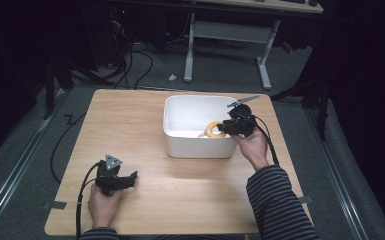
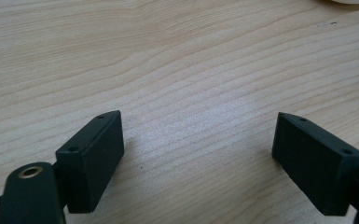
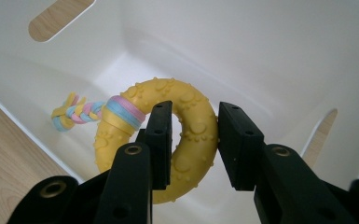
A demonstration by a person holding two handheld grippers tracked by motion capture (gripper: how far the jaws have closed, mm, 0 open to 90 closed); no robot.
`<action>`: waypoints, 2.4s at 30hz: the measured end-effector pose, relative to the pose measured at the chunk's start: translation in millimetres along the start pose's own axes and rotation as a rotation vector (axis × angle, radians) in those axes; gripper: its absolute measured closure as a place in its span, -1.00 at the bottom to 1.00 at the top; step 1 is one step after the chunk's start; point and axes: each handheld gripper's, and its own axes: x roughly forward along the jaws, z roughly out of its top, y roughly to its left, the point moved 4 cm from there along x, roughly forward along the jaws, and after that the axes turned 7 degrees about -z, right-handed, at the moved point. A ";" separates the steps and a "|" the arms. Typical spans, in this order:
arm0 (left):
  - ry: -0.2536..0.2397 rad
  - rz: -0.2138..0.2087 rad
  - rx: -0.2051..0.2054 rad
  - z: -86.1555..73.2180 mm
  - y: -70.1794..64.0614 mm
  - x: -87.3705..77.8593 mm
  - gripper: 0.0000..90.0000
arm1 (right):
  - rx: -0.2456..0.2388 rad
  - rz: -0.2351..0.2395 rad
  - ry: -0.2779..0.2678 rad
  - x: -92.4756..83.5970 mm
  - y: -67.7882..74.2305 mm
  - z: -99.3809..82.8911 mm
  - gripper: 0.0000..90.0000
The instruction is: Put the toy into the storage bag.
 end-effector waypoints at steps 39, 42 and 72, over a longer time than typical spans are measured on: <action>0.001 0.003 0.004 0.0 -0.3 0.2 -0.62 | 0.069 -0.006 -0.157 -67.0 -21.9 -24.9 0.10; 0.000 0.003 0.003 0.0 -0.3 0.2 -0.62 | 0.072 -0.009 -0.162 -70.5 -23.3 -27.6 0.10; 0.000 0.003 0.003 0.0 -0.3 0.2 -0.62 | 0.085 -0.045 -0.204 -109.9 -33.7 -51.5 0.09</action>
